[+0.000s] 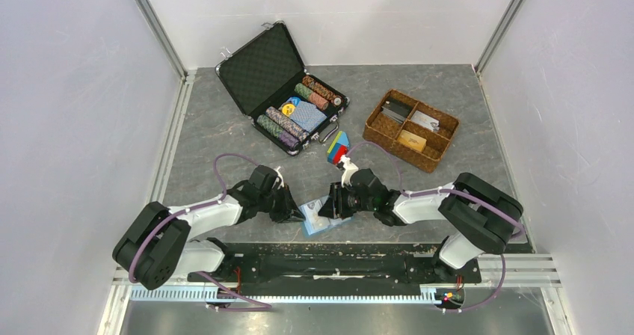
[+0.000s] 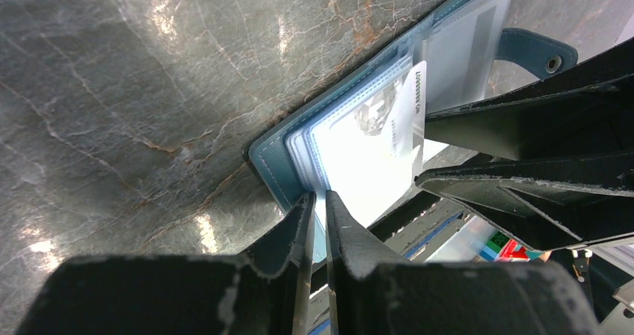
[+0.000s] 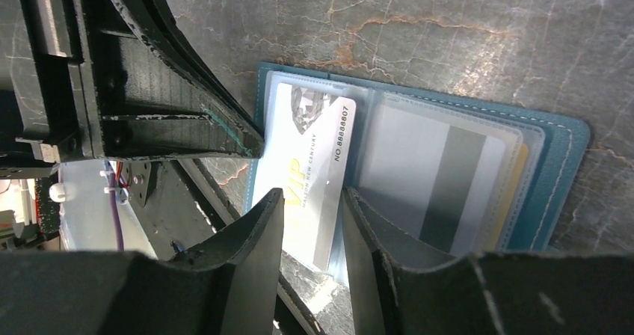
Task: Take the credit cards out of the card holder
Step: Remove the credit card from the card holder.
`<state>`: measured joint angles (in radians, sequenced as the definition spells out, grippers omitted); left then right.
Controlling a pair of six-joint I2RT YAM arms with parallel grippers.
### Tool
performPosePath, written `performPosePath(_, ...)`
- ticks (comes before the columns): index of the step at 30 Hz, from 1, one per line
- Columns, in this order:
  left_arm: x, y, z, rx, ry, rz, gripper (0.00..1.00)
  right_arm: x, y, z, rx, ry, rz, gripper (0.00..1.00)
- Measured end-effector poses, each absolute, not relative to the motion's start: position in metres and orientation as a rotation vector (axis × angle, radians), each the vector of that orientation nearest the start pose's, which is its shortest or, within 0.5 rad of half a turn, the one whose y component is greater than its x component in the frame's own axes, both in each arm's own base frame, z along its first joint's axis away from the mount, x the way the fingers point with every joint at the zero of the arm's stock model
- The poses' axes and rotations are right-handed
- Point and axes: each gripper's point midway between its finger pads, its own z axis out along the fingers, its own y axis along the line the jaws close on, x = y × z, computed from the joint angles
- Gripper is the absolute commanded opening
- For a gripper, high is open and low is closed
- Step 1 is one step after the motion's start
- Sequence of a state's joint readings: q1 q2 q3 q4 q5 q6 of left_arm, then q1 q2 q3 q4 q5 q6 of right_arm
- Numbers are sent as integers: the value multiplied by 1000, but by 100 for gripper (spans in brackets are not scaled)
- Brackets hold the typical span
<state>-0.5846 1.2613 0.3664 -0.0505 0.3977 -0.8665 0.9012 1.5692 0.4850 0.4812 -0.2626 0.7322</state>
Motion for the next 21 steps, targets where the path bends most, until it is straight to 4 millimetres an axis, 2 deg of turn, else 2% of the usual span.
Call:
performPosePath(16, 155, -222, 14, -204, 2761, -1022, 18, 168, 327, 31, -289, 2372, 1258, 27)
performPosePath(21, 155, -223, 14, -201, 2761, -1030, 18, 168, 326, 28, -263, 2372, 1280, 16)
